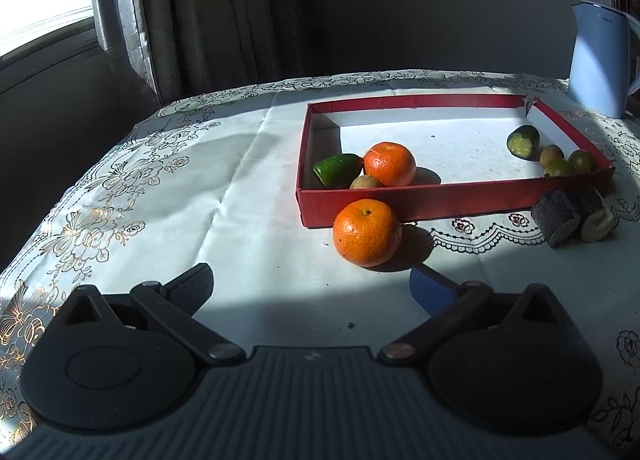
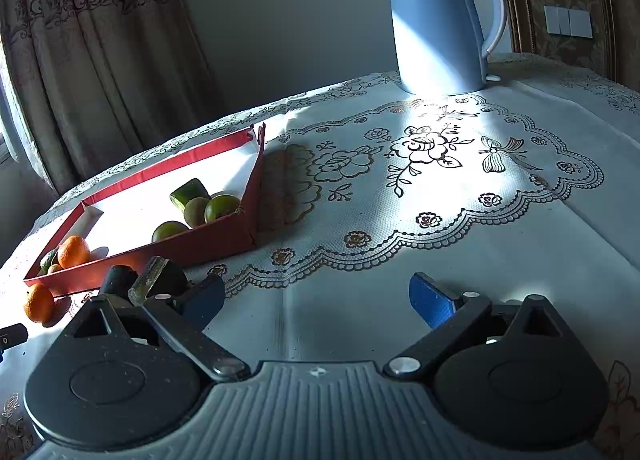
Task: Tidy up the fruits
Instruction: 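Move the left tool toward the large orange beside the tray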
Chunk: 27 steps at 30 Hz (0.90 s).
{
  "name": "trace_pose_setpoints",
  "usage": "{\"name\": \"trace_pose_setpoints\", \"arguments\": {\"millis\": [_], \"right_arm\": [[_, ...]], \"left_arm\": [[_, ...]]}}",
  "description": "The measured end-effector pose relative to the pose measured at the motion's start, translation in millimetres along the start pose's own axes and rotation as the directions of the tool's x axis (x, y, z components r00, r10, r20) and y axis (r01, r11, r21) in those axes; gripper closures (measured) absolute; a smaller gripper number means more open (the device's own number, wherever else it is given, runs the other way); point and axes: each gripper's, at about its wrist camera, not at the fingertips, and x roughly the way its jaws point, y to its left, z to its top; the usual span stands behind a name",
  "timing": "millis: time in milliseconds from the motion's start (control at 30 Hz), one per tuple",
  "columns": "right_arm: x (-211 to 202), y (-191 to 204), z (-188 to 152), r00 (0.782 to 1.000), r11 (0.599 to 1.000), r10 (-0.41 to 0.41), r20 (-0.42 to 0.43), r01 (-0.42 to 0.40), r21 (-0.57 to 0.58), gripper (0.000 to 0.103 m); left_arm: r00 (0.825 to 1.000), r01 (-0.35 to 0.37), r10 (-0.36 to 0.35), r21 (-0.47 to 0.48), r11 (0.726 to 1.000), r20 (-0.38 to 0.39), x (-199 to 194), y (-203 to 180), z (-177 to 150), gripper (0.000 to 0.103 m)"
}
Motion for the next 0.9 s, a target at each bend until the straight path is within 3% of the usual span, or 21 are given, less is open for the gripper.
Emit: {"name": "trace_pose_setpoints", "arguments": {"millis": [667,900], "right_arm": [[0,0,0,1.000,1.000,0.003,-0.001,-0.003,0.002,0.001],[0,0,0,1.000,1.000,0.004,0.000,-0.004,0.003,0.001]], "left_arm": [[1.000,0.003,-0.002,-0.044,0.999,0.018,21,-4,14,0.000],[0.999,-0.006,0.003,-0.065,0.998,-0.047,39,-2,23,0.000]]}}
